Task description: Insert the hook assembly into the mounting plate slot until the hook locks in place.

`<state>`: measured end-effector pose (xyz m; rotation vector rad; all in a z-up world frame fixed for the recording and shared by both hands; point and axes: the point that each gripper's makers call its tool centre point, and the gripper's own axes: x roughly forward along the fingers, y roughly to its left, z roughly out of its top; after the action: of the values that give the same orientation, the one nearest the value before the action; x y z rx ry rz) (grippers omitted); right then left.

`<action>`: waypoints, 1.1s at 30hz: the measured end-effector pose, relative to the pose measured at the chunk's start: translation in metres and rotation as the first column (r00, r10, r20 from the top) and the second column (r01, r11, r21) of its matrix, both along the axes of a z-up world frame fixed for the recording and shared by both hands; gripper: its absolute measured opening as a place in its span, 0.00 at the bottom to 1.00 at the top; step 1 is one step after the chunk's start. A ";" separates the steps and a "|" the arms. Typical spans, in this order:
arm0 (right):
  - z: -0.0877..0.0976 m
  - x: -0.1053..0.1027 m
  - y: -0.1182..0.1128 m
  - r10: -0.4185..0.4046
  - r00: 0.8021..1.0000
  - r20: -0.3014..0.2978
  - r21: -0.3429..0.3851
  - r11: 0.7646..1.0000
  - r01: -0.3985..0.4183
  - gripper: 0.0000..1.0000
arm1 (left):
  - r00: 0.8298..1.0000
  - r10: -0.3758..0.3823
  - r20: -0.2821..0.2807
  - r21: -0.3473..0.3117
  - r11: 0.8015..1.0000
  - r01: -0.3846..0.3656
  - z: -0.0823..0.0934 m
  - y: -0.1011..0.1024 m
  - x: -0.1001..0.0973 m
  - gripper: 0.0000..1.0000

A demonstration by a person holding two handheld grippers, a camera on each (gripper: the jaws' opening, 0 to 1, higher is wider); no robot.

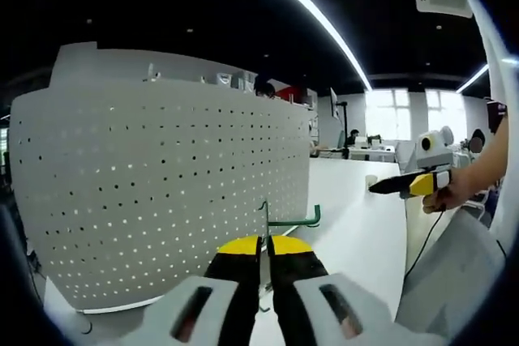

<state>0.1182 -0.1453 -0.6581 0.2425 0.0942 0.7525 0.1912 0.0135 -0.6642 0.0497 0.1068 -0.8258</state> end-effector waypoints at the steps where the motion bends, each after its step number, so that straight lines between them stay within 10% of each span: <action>1: 0.002 0.002 0.004 0.007 1.000 0.003 0.006 1.000 -0.007 0.55 | 1.000 0.001 -0.002 -0.003 1.000 -0.001 0.000 -0.001 0.000 0.03; 33: 0.030 0.040 0.075 0.090 0.995 0.044 0.103 0.990 -0.094 0.47 | 1.000 -0.006 0.013 -0.038 0.999 0.006 0.016 -0.033 -0.002 0.03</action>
<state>0.1579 -0.0704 -0.6277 0.3245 0.0287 0.8548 0.1896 -0.0195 -0.6484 0.0193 0.0790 -0.8332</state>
